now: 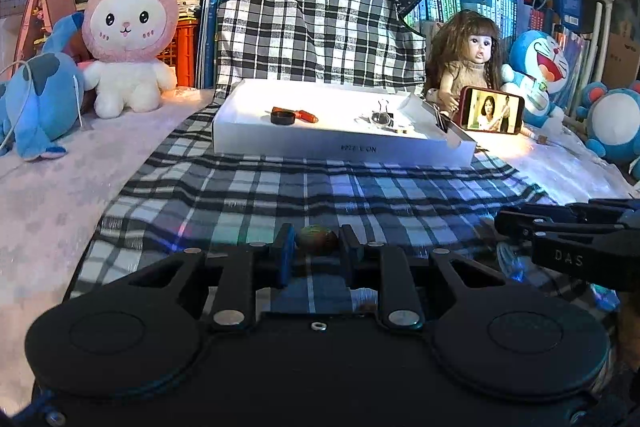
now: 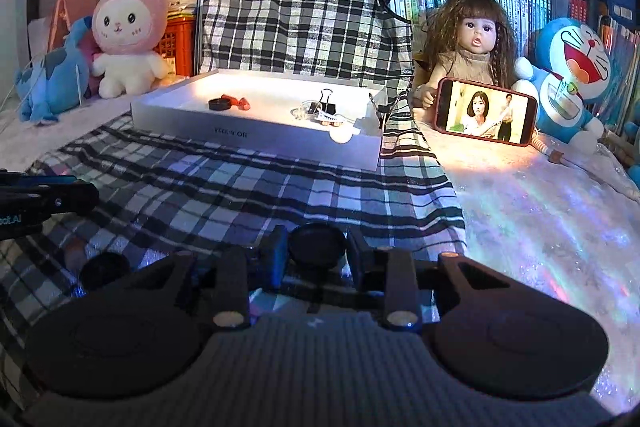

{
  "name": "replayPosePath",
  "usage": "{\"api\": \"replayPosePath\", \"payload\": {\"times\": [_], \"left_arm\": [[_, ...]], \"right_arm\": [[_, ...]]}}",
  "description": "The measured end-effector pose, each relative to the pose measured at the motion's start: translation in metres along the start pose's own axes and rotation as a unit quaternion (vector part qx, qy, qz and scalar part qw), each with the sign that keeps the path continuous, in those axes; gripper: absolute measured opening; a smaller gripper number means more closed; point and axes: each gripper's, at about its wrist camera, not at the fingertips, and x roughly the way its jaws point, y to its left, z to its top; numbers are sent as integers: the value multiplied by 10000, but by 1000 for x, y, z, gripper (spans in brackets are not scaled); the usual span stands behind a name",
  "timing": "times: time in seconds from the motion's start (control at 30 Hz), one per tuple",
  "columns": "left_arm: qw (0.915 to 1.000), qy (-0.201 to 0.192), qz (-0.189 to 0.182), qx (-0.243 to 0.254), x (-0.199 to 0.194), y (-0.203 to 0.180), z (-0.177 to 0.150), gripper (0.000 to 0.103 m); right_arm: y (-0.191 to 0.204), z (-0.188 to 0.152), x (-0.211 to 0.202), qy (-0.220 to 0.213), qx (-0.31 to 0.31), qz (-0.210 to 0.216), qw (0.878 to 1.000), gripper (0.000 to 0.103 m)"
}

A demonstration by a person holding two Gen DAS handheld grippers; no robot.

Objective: Organize rigid objects
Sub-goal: 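Carry the brown ball with the left tool while the right tool carries the black cap into the box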

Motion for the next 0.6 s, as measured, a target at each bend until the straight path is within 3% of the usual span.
{"api": "replayPosePath", "payload": {"times": [0.6], "left_arm": [[9997, -148, -175, 67, 35, 3, 64, 22]], "right_arm": [[-21, 52, 25, -48, 595, 221, 9980, 37]]}}
